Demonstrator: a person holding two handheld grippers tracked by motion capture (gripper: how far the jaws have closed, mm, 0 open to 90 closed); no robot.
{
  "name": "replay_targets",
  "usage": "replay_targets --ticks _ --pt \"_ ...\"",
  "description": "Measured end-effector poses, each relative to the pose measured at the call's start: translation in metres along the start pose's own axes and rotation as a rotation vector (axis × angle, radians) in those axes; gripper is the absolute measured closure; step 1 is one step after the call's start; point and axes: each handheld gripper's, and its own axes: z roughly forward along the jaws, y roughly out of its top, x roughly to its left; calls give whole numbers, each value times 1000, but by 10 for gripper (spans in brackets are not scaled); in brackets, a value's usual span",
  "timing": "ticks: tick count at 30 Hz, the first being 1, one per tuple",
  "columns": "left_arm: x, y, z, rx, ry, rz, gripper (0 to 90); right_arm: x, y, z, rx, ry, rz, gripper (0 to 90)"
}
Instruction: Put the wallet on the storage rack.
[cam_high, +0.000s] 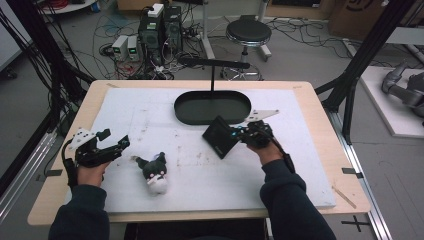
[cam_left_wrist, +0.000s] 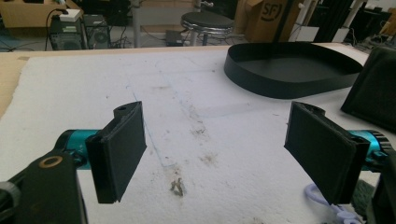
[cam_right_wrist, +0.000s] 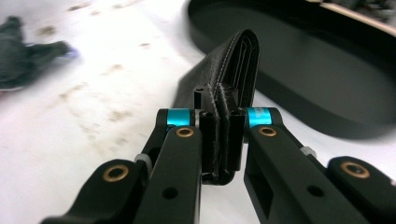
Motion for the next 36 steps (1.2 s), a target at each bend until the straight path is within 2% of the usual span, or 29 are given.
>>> replay_targets --ticks 3,4,5,6,7,8,9,11,12,13,16,20,23,27,32,34,35,36 --pt "-1 0 1 0 -2 1 201 -16 -9 -19 -6 -49 29 890" --pt "-1 0 1 0 -2 1 201 -16 -9 -19 -6 -49 29 890" --pt "-2 1 2 2 -5 4 201 -27 -15 -34 -4 -99 39 891" --pt "-2 1 3 2 -3 3 201 -31 -18 -39 -3 -120 42 891" --pt "-2 1 4 5 -6 5 201 -34 -20 -45 -3 -144 44 892" --pt "-2 1 4 5 -6 5 201 -34 -20 -45 -3 -144 44 892" --pt "-3 1 5 5 -7 4 201 -40 -24 -54 -5 -182 44 892" --pt "-3 1 6 5 -7 7 201 -45 -27 -65 -10 -225 47 893" --pt "-3 1 6 5 -7 7 201 -45 -27 -65 -10 -225 47 893" --pt "-3 1 6 9 -9 9 201 -48 -30 -72 -18 -247 51 893" --pt "-3 1 6 9 -9 7 201 -49 -34 -73 -9 -241 61 893" --pt "-3 1 6 9 -6 9 203 -44 -34 -70 -15 -209 69 893" --pt "-2 1 4 7 -4 8 203 -35 -33 -67 -27 -155 73 893" --pt "-2 0 3 7 -1 4 203 -30 -34 -66 -51 -117 91 893" --pt "-2 1 3 6 -1 6 203 -29 -35 -64 -49 -103 92 889" --pt "-3 1 4 6 -2 6 203 -29 -36 -63 -48 -102 76 871" --pt "-2 1 4 7 -1 8 203 -29 -37 -63 -54 -102 65 787" --pt "-2 1 4 7 -1 8 203 -29 -37 -63 -54 -102 65 787"
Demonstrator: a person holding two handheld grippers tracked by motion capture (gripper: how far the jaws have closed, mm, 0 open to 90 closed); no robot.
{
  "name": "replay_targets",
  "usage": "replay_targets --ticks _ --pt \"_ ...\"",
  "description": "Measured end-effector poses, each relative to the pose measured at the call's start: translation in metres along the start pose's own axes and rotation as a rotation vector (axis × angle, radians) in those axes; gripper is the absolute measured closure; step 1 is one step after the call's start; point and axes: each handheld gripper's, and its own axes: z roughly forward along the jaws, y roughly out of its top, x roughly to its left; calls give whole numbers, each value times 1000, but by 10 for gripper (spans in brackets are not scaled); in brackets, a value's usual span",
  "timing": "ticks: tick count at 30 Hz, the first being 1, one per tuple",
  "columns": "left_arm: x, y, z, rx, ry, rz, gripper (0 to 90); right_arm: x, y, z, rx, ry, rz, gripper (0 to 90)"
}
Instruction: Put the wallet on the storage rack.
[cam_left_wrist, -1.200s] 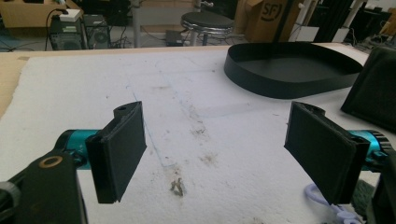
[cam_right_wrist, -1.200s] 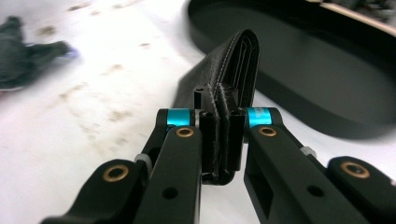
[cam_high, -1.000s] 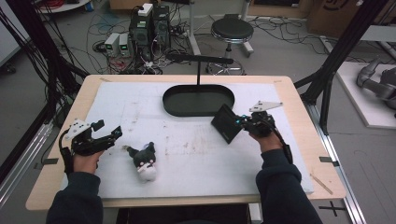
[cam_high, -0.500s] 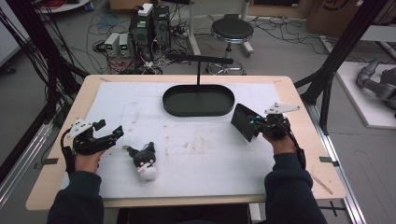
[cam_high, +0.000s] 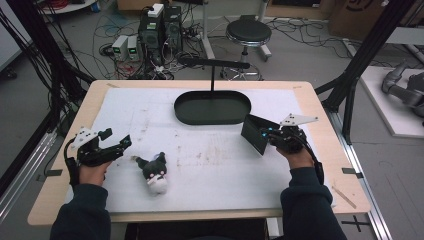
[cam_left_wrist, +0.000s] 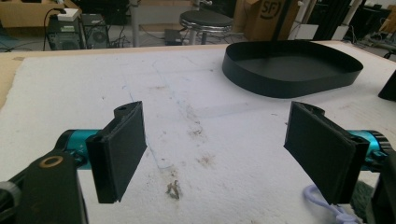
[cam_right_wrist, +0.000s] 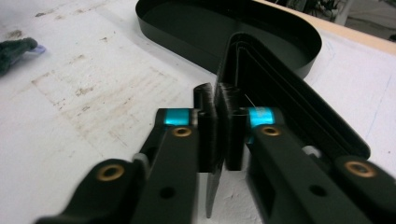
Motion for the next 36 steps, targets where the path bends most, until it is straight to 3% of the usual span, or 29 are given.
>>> replay_targets --ticks 1,3,5,7,9,12,13,16,23,26,27,30,33,36 --pt "0 0 0 0 0 -1 203 0 -1 -1 -24 -16 -2 583" --pt "0 0 0 0 2 0 203 -2 0 -1 -49 -52 -23 394" --pt "0 0 0 0 1 0 203 -4 1 -1 -69 -100 -56 295" --pt "-1 0 0 0 0 2 203 -6 1 2 -60 -123 -93 262" --pt "0 0 0 3 -3 7 203 -10 1 7 -31 -118 -115 262" --pt "0 0 0 0 -3 4 203 -15 0 12 -3 -108 -104 252" --pt "0 0 0 2 -1 2 203 -20 -1 18 21 -83 -91 250" --pt "0 0 0 2 -2 3 203 -24 -4 28 59 -32 -65 265" --pt "0 0 0 3 -1 5 203 -22 -5 47 128 19 -29 408" --pt "0 0 0 2 0 4 203 -20 -5 49 135 20 -19 469" --pt "0 0 0 3 0 5 203 -19 -4 47 136 12 -21 563" --pt "0 0 0 3 0 5 203 -20 -2 43 138 -24 -16 716" --pt "-1 0 1 5 -4 6 203 -21 -1 41 149 -51 1 769" --pt "-1 0 2 5 -4 5 203 -20 4 39 132 -40 29 772"
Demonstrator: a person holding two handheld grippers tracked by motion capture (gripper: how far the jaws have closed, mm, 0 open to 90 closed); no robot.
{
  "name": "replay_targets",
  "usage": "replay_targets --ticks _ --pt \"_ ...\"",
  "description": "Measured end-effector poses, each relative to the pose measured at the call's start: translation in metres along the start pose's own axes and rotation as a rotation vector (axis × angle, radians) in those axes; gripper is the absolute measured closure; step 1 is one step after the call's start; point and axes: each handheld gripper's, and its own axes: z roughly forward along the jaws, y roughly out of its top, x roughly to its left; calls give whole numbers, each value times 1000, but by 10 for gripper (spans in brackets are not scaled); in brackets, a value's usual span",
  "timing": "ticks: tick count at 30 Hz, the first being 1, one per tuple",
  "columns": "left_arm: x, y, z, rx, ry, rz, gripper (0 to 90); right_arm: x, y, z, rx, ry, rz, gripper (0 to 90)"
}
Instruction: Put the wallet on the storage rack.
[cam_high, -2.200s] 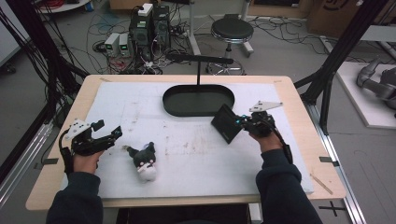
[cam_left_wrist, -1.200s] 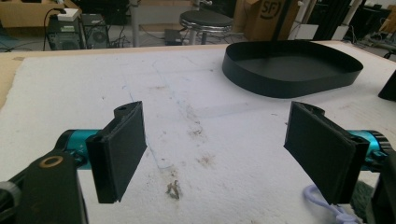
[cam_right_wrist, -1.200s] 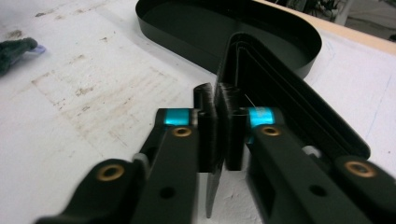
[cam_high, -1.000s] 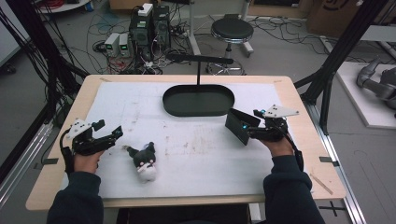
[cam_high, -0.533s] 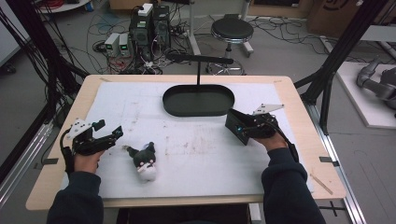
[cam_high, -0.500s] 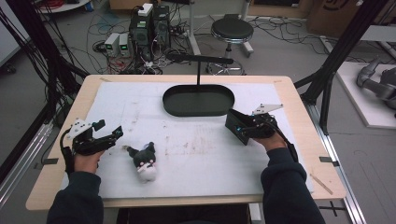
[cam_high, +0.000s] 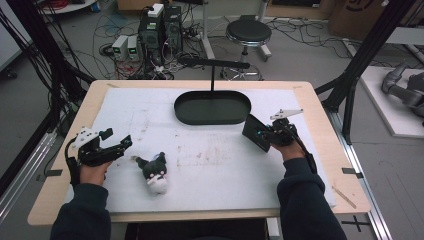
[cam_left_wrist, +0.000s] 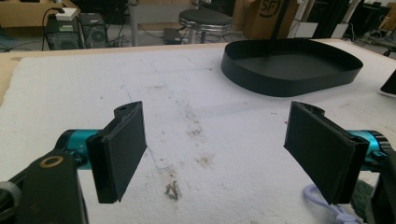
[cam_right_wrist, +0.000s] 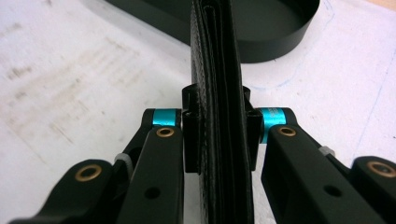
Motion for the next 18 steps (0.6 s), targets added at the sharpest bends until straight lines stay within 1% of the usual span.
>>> replay_targets --ticks 1,2,3,7,8,9,12,15,18 --pt "0 0 0 1 0 1 203 0 0 0 0 0 0 772" --pt "0 0 1 3 -1 4 204 3 5 -4 -40 20 -1 773" --pt "-1 0 1 2 -2 1 204 5 11 -6 -70 34 9 772" --pt "-1 0 2 5 -7 6 204 9 30 -10 -134 32 -4 771" --pt "-1 0 2 5 -7 6 203 9 30 -10 -134 32 -4 771" --pt "-1 0 2 2 -6 4 203 10 40 -7 -147 21 -10 771" --pt "0 0 2 2 -7 3 203 10 53 1 -157 11 -17 771" --pt "0 0 2 3 -5 3 204 10 66 12 -154 3 -15 771" --pt "0 0 2 2 -6 2 203 8 78 24 -155 -5 -2 772"
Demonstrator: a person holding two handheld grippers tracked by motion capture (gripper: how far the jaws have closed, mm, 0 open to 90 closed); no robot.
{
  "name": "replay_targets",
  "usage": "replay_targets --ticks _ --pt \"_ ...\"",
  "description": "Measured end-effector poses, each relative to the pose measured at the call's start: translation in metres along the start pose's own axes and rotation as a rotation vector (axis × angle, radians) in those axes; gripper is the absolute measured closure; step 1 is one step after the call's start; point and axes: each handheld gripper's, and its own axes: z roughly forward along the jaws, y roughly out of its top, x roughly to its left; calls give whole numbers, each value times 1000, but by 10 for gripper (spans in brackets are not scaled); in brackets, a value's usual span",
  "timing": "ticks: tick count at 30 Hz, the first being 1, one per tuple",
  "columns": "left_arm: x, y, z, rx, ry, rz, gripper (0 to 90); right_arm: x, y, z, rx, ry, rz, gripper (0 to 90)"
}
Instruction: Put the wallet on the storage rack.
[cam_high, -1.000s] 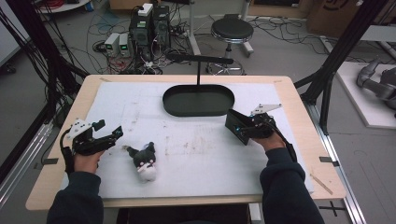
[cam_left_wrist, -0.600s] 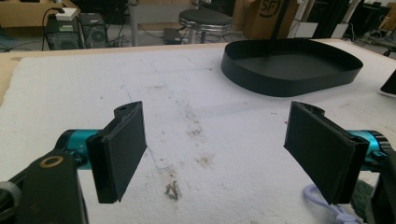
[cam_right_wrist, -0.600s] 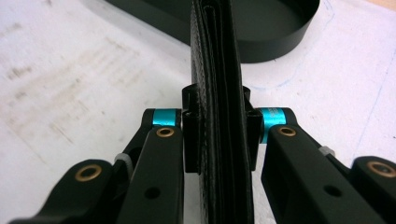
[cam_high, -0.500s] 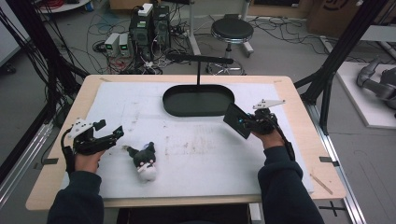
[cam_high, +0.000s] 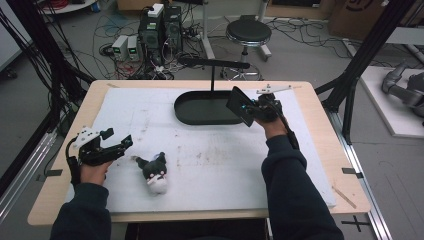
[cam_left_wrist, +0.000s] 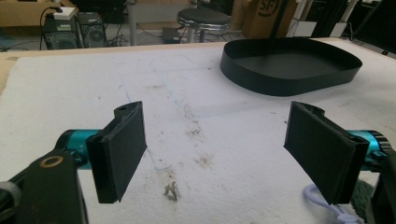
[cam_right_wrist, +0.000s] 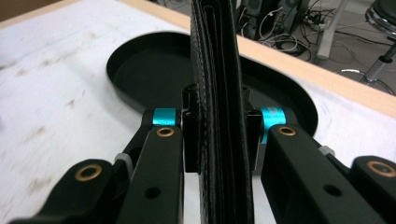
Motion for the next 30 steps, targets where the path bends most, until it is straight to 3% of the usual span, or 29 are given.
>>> replay_targets --ticks 2,9,18,19,20,21,25,28,30 --pt "0 0 0 2 -2 2 204 0 3 5 2 -5 3 772" --pt "0 0 0 4 -1 0 204 -3 21 51 3 -44 30 771" --pt "3 -2 1 6 1 -4 203 -8 19 91 35 -42 118 770" --pt "3 -2 1 6 1 -6 204 -8 16 98 24 -30 149 770" --pt "3 -2 1 6 1 -6 203 -8 16 98 24 -30 149 770" --pt "4 -2 1 6 2 -7 203 -9 13 104 21 -7 181 768" --pt "3 -2 1 6 2 -8 204 -13 7 109 63 -18 201 745" --pt "4 -2 0 6 2 -3 204 -19 7 103 43 -57 220 612" --pt "4 -2 0 8 2 -1 204 -22 9 97 45 -104 198 585"
